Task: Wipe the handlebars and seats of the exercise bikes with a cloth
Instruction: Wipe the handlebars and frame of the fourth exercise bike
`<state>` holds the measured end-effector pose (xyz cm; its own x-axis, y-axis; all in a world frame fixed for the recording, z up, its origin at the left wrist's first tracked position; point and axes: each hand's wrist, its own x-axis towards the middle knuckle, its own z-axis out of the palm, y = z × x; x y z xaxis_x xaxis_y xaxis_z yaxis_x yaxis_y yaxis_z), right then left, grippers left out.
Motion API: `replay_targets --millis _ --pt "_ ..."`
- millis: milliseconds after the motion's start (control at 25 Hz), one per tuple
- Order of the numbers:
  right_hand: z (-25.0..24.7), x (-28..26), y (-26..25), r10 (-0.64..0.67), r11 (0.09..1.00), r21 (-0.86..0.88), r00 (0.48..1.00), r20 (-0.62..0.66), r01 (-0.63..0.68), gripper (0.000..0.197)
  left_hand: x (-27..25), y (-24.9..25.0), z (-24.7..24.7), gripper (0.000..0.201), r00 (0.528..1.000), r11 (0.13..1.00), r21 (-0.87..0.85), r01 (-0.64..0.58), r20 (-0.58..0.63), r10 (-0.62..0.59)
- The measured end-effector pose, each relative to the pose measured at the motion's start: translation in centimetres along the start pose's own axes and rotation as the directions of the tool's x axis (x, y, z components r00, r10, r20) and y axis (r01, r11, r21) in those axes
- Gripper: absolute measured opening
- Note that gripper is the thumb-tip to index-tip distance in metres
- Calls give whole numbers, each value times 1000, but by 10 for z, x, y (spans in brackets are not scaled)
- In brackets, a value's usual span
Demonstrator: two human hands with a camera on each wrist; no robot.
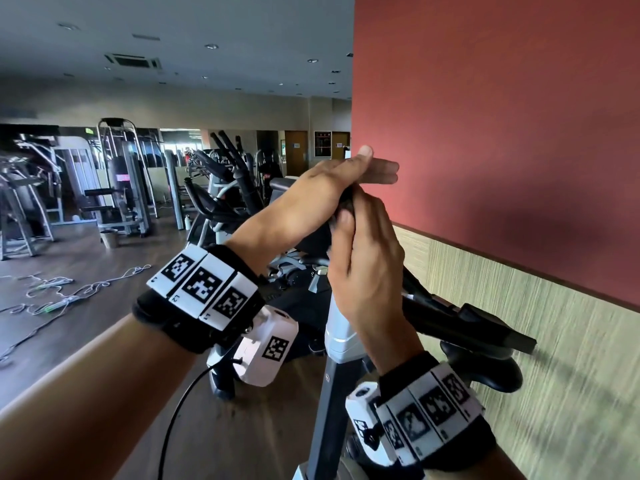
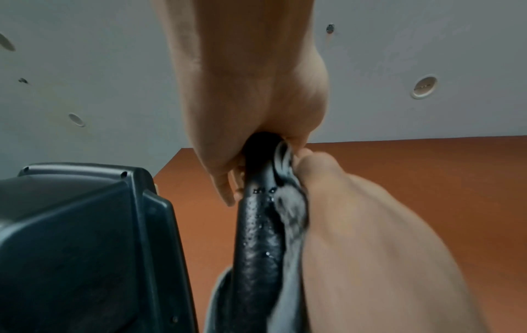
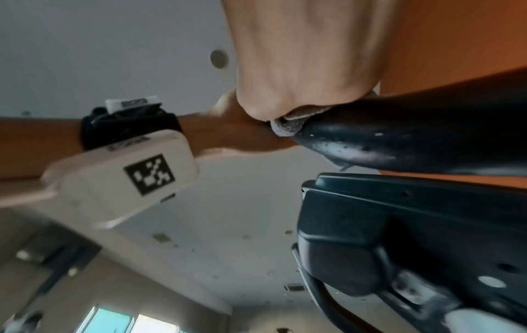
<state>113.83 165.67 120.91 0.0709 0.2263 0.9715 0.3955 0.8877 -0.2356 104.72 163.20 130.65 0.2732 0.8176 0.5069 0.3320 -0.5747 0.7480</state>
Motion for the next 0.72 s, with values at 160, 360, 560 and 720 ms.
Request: replay_targets --millis 160,360,560,720 --pt "-18 -44 17 -39 995 -88 999 12 40 47 2 -5 1 54 999 999 4 -51 -9 51" --pt "5 -1 -3 1 990 -138 999 -32 -5 53 5 -8 1 58 999 995 -92 -36 -23 34" --pt "-12 -36 15 -66 993 -99 998 3 65 52 17 -14 -16 78 999 994 -100 -31 35 35" --pt "-24 -53 17 18 996 -88 995 99 -10 61 40 -44 -42 43 969 977 139 -164 -163 186"
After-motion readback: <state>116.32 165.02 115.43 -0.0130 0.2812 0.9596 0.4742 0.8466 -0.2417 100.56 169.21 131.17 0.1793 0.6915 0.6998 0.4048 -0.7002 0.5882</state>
